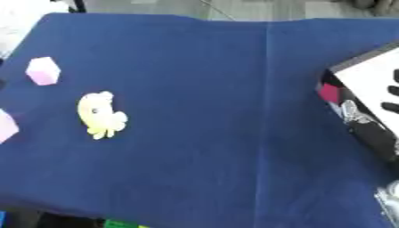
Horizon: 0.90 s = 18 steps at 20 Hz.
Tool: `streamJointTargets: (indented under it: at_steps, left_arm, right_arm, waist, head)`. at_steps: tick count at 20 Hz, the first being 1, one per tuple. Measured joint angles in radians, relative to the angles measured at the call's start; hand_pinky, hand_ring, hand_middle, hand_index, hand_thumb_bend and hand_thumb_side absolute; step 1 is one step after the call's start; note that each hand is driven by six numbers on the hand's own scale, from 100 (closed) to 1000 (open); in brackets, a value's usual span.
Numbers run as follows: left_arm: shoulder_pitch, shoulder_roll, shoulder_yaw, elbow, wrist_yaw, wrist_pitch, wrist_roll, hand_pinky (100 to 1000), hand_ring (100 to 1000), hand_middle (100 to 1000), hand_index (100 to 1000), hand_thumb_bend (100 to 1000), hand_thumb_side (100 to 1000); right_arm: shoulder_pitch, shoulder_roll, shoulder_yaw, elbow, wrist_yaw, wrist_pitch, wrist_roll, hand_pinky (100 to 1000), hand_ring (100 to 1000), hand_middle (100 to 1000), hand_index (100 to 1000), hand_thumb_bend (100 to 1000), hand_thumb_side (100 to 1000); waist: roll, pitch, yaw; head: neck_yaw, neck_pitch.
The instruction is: Pick up the objects with one hand, pass them to the other hand, and then place them into the box on the other side of the table.
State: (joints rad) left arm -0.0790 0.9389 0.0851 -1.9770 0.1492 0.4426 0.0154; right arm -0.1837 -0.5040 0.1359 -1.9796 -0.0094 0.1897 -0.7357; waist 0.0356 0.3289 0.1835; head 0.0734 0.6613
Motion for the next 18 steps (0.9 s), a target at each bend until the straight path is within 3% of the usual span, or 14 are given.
streamJointTargets:
  at_steps: [5,10,11,12,14,18]
  left_arm:
    - [-0.035,0.059,0.017,0.082,-0.029,0.047,-0.171,942,900,877,902,701,377]
    - [-0.083,0.093,0.019,0.190,-0.106,0.072,-0.302,954,918,884,904,660,314]
    - [-0.093,0.097,0.019,0.213,-0.123,0.077,-0.320,954,920,884,902,497,371]
    - [-0.106,0.102,0.019,0.236,-0.139,0.082,-0.336,955,922,884,902,604,352]
    - [-0.132,0.112,0.018,0.284,-0.166,0.089,-0.361,962,929,887,901,555,372]
    - [-0.180,0.127,0.003,0.373,-0.212,0.083,-0.414,975,942,888,896,577,341]
  right_arm:
    - [0.004,-0.011,0.001,0.000,0.005,0.000,0.001,674,774,751,765,490,176]
    - [0.004,-0.020,0.002,0.000,0.005,0.001,0.008,675,774,751,766,491,176]
    - [0.004,-0.020,0.002,0.000,0.005,0.001,0.009,675,774,751,766,509,177]
    - [0.004,-0.020,0.003,0.000,0.005,0.001,0.010,675,774,751,766,492,175]
    - [0.005,-0.020,0.007,0.000,0.005,0.002,0.012,675,773,751,766,493,175]
    - [0.005,-0.020,0.008,0.000,0.005,0.002,0.017,675,771,750,766,495,174]
  waist:
    - [0.003,0.000,0.003]
    - [0.003,0.000,0.003]
    - [0.002,0.000,0.003]
    - [0.002,0.000,0.002]
    - [0.000,0.000,0.001]
    - [-0.003,0.000,-0.005]
  head:
    - [0.014,0.000]
    - [0.022,0.001]
    - [0.022,0.001]
    - [0.022,0.001]
    - [0.022,0.001]
    - [0.023,0.001]
